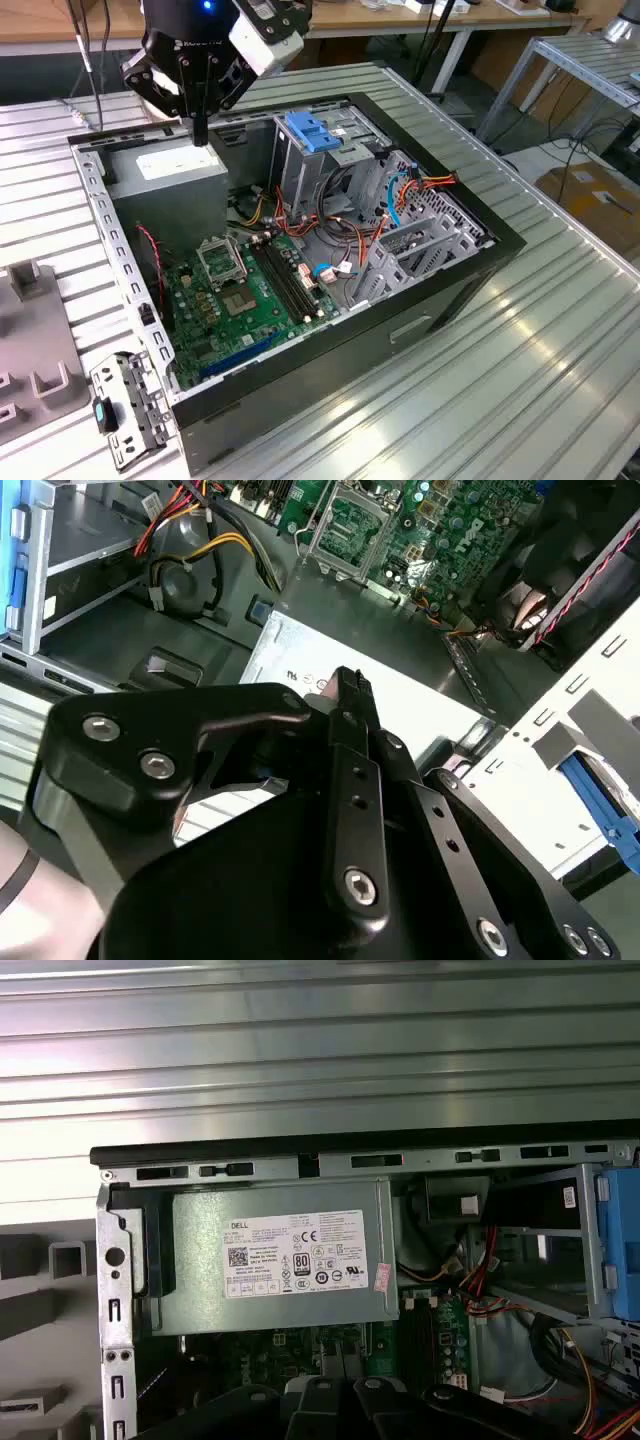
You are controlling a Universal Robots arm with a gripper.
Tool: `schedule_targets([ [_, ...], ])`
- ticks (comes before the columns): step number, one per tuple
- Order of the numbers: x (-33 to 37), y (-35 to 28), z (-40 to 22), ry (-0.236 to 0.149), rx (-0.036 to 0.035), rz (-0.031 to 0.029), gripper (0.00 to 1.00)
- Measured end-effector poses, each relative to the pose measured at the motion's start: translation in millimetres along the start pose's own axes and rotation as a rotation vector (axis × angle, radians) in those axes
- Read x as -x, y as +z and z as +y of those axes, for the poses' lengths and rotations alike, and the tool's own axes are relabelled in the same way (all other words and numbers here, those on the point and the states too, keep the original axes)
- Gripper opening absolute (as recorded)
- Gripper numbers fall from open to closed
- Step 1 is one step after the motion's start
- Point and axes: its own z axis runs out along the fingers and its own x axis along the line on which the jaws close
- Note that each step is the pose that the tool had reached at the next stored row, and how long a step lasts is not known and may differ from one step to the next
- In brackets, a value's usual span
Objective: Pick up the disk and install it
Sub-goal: 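Reach for the disk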
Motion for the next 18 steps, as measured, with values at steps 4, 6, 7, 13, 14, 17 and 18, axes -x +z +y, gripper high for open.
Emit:
schedule_targets([
  [4,-7.3,-0.2,-0.6,0.0,0.0,0.0,0.11],
  [6,-10.1,-0.2,-0.8,0.0,0.0,0.0,0.11],
  [7,-11.2,-0.3,-0.8,0.0,0.0,-0.0001,0.11],
  [13,-19.3,-0.4,-1.4,0.0,0.0,-0.0001,0.11],
  [14,-20.0,-0.3,-1.5,0.0,0.0,-0.0001,0.11],
  [17,-24.1,-0.4,-1.8,0.0,0.0,0.0,0.11],
  [18,-25.2,-0.4,-1.9,0.0,0.0001,0.0,0.11],
])
